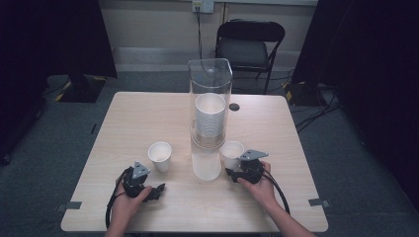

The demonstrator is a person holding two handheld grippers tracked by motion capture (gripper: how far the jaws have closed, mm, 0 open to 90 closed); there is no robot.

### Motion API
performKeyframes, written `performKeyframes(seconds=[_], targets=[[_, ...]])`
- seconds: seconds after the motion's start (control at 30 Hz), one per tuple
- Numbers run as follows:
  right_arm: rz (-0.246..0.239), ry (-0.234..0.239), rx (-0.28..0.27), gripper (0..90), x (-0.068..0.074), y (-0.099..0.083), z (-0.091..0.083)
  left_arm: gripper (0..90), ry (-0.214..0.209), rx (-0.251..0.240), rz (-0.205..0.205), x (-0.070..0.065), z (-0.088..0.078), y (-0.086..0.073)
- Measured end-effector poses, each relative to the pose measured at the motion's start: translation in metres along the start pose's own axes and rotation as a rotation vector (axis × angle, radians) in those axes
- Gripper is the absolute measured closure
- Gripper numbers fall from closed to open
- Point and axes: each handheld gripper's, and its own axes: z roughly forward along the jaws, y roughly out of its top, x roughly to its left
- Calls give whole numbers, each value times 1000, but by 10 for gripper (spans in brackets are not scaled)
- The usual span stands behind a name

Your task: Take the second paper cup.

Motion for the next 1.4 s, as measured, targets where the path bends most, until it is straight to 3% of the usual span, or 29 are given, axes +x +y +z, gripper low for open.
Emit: performKeyframes(seconds=[0.13,0.2,0.33,0.43,0.53,0.73,1.17,1.4], targets=[[1,-14,2,336,-3,0,1,68,0,0,0,0,0,0],[11,-33,14,246,-6,0,0,68,0,0,0,0,0,0],[19,-38,24,194,-9,-3,-3,68,-1,0,0,0,0,0],[26,-30,32,185,-12,-6,-7,68,0,0,0,0,0,0],[14,-54,35,180,-13,-7,-15,68,0,0,0,0,0,0],[23,-28,21,158,-16,-11,-29,68,0,0,0,0,0,0],[-4,-31,-18,144,-18,-18,-61,68,0,5,6,0,0,0],[27,-31,-16,145,-29,-38,-75,68,0,4,6,0,0,0]])
